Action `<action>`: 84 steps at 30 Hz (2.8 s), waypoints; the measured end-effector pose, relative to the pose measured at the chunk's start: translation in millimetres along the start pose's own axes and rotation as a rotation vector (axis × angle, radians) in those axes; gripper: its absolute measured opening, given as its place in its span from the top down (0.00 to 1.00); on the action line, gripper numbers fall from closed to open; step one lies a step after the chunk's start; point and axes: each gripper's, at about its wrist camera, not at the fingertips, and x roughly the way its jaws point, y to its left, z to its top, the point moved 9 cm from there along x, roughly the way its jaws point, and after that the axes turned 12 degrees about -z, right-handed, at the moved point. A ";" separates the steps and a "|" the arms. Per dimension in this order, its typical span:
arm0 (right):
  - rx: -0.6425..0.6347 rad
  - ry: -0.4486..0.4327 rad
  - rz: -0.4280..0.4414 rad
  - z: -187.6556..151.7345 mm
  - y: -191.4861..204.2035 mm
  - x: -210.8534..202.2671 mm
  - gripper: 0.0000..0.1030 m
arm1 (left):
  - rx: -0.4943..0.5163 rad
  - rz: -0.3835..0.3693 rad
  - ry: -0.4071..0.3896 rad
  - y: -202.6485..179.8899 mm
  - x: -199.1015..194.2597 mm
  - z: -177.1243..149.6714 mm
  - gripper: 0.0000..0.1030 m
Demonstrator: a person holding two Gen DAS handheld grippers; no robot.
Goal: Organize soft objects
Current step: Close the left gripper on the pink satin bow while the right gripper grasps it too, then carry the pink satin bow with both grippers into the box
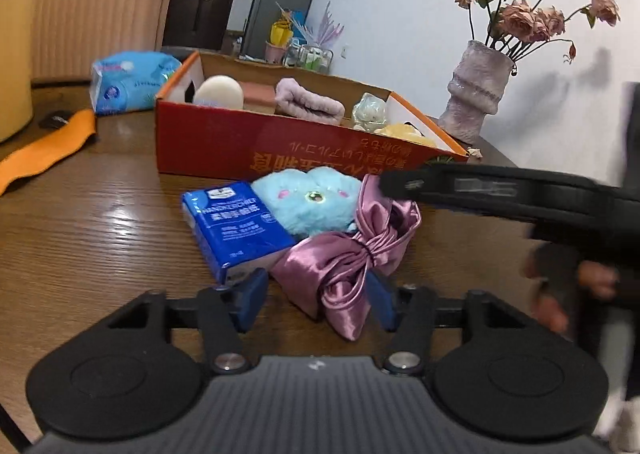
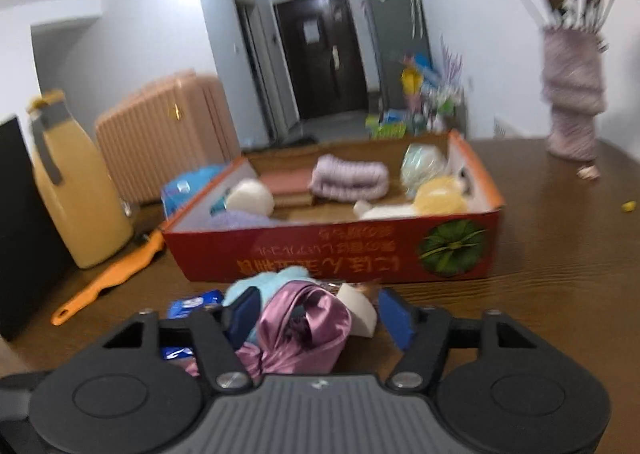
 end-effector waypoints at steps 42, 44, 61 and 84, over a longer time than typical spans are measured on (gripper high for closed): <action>0.136 -0.024 0.055 -132.5 -6.9 -166.9 0.61 | 0.242 0.015 -0.166 -69.3 -127.0 -114.8 0.82; 0.126 -0.003 0.063 -145.7 -2.2 -165.5 0.67 | 0.234 0.016 -0.163 -68.7 -131.2 -120.0 0.81; 0.085 -0.029 0.062 -184.9 6.5 -179.8 0.79 | -0.131 -0.185 0.004 -39.5 -133.3 -117.3 0.70; -0.030 -0.063 0.055 120.7 16.4 44.0 0.90 | -0.087 -0.145 -0.062 44.3 54.9 176.9 0.76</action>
